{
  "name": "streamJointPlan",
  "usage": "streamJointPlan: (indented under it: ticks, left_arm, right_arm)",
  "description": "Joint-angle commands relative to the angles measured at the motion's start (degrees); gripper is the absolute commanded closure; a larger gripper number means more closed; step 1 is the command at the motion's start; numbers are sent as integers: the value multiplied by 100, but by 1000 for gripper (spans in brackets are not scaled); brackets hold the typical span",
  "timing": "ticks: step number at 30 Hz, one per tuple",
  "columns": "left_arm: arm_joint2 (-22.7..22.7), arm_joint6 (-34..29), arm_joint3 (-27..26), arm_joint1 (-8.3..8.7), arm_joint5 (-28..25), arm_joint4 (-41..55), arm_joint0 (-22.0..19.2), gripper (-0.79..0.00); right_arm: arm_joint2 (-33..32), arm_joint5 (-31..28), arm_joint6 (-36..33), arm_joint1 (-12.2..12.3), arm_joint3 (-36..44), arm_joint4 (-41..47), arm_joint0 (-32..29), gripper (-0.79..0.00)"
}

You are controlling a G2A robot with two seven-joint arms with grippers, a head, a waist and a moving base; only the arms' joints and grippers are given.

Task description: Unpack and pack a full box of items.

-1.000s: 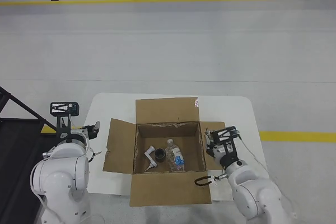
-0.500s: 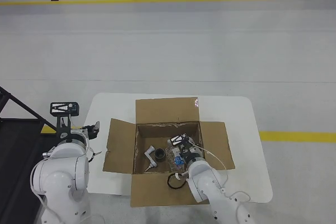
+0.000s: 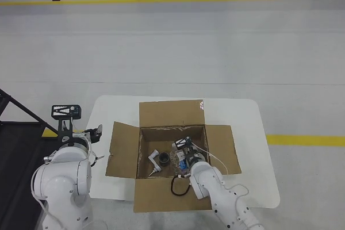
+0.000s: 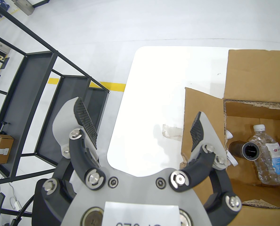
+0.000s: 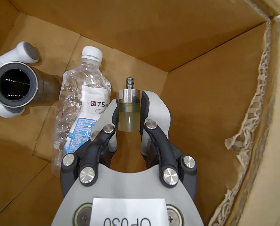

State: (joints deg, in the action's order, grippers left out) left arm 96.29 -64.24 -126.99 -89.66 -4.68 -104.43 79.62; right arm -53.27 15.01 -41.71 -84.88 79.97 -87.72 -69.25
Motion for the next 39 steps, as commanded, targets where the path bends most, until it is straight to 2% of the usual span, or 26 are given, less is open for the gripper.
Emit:
streamJointPlan:
  ticks: [1, 10, 13, 15, 16, 18, 21, 27, 31, 35, 36, 38, 39]
  left_arm:
    - [0, 0, 0, 0, 0, 0, 0, -785]
    - [0, 0, 0, 0, 0, 0, 0, -785]
    - [0, 0, 0, 0, 0, 0, 0, -785]
    - [0, 0, 0, 0, 0, 0, 0, -785]
    - [0, 0, 0, 0, 0, 0, 0, -785]
    - [0, 0, 0, 0, 0, 0, 0, -785]
    - [0, 0, 0, 0, 0, 0, 0, -785]
    - [0, 0, 0, 0, 0, 0, 0, -785]
    - [0, 0, 0, 0, 0, 0, 0, -785]
    - [0, 0, 0, 0, 0, 0, 0, -785]
    - [0, 0, 0, 0, 0, 0, 0, -785]
    - [0, 0, 0, 0, 0, 0, 0, -785]
    - [0, 0, 0, 0, 0, 0, 0, -785]
  right_arm:
    - [-32, -35, -34, -13, -61, 116, 36, 0]
    - [-62, -141, -233, -64, -321, 231, 161, 0]
    - [-56, -144, -245, -79, -377, 216, 179, -89]
    - [-59, -147, -248, -88, -402, 217, 187, -102]
    - [-62, -151, -247, -91, -416, 214, 192, -163]
    - [-70, -144, -252, -99, -434, 209, 199, -231]
    - [-91, -143, -250, -109, -437, 215, 201, -277]
    - [-189, -173, -266, -107, -248, 240, 131, -317]
    - [-397, -268, -190, -75, 372, 446, -59, -354]
    - [-869, -592, -58, 34, 1539, 715, -544, -382]
    - [-1050, -697, -31, 64, 1840, 887, -692, -409]
    - [-1535, -958, 86, 107, 2369, 1789, -1024, -603]
    - [-1825, -1107, 104, 131, 2521, 2274, -1165, -579]
